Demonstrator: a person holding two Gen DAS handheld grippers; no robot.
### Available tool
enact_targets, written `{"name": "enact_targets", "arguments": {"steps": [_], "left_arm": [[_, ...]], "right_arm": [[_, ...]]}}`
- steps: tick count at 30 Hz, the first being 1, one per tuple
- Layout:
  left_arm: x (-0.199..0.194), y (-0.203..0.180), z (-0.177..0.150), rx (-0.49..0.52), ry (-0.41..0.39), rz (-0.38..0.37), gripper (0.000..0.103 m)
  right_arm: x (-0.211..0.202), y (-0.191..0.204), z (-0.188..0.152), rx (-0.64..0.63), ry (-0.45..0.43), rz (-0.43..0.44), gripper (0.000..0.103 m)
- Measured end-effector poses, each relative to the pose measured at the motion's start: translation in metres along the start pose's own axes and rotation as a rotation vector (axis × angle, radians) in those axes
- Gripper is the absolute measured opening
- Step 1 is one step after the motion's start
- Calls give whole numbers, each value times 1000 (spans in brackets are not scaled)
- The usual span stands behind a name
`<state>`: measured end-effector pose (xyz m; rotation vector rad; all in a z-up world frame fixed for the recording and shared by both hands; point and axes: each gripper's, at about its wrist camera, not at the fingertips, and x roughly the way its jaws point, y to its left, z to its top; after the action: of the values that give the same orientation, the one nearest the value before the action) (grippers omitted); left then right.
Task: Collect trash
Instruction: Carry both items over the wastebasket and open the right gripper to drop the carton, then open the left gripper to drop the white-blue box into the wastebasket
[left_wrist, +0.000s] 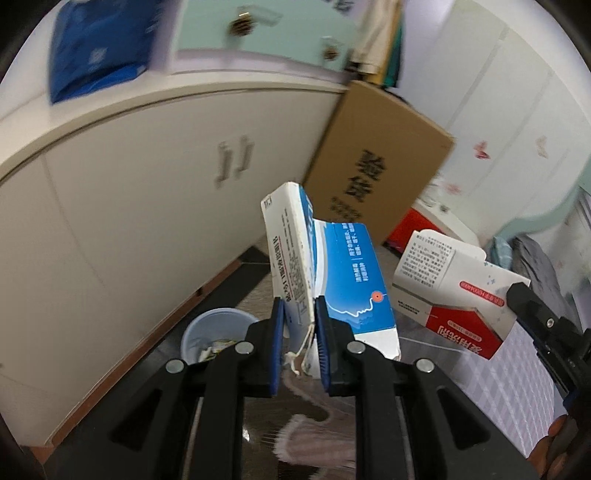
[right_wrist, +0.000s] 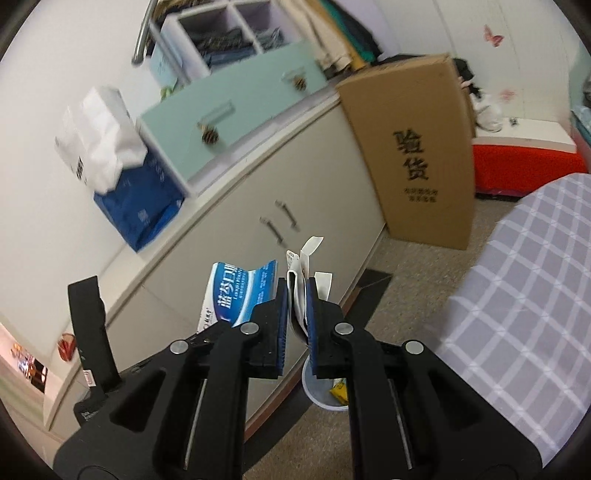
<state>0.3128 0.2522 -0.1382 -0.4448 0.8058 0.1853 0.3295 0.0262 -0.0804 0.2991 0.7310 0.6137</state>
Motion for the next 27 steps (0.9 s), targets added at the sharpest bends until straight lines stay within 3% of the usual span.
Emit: {"name": "enact_targets", "arguments": {"steps": [7,8,9,10,17,27], "left_arm": [[31,71,6,-88,36,84,16],[35,78,6,-93,42,100,16],[40,85,6,-99,52,111,16],[45,90,6,-105,62,118,16],[73,97,0,-94,111,129,16],[87,80,-6,-41,135,116,16]], "right_arm": [[85,18,-15,5,76,47,14],[103,19,-19,1,110,34,32],[116,18,-24,-1,133,-4,61],[125,18,-29,-6,144,-38,68],[152,11,-50,-34,228,-90,69],[148,4,-53,-54,228,-159,76]]}}
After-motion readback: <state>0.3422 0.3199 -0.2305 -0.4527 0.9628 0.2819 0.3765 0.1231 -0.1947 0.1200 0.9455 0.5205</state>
